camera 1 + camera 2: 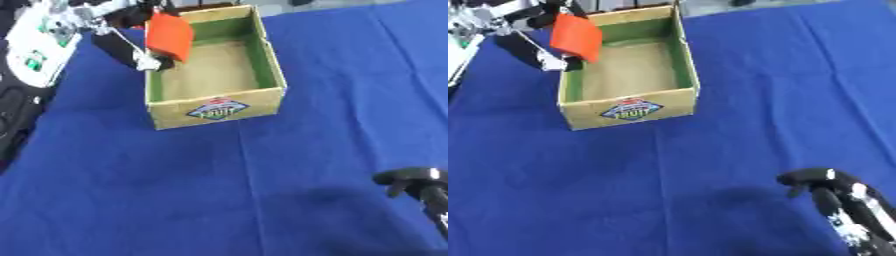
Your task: Pick up objects on the table and place them in the box.
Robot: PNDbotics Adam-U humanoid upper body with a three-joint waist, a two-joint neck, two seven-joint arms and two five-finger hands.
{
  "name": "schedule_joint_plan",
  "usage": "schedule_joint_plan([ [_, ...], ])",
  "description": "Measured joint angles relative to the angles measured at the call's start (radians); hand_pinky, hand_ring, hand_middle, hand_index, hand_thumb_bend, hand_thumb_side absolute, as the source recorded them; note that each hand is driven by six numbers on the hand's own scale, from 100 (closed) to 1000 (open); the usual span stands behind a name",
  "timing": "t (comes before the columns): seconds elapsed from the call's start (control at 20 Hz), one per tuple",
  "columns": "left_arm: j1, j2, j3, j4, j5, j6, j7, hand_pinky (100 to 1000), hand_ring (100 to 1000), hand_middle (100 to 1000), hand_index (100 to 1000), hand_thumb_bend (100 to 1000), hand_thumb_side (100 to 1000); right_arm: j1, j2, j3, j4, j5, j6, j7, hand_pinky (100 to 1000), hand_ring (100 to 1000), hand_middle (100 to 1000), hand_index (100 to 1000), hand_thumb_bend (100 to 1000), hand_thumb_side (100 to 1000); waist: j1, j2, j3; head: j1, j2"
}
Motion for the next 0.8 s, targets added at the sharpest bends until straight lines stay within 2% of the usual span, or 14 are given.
schedule_joint_plan([
  [0.45,-0.006,-0.057,0.001,0.061,-0.126,-0.022,0.076,208,139,119,256,131,212,-0.015,0.0,0.006,0.0,-0.002,0.005,0.006,810,765,525,756,100,647,0.013,0.004,-0.03,0.009,-0.013],
  [0.8,0.005,-0.078,0.0,0.109,-0.203,-0.042,0.067,278,187,166,310,154,239,-0.016,0.0,0.009,0.0,-0.006,0.008,0.008,810,764,525,756,100,653,0.021,0.006,-0.038,0.01,-0.013],
])
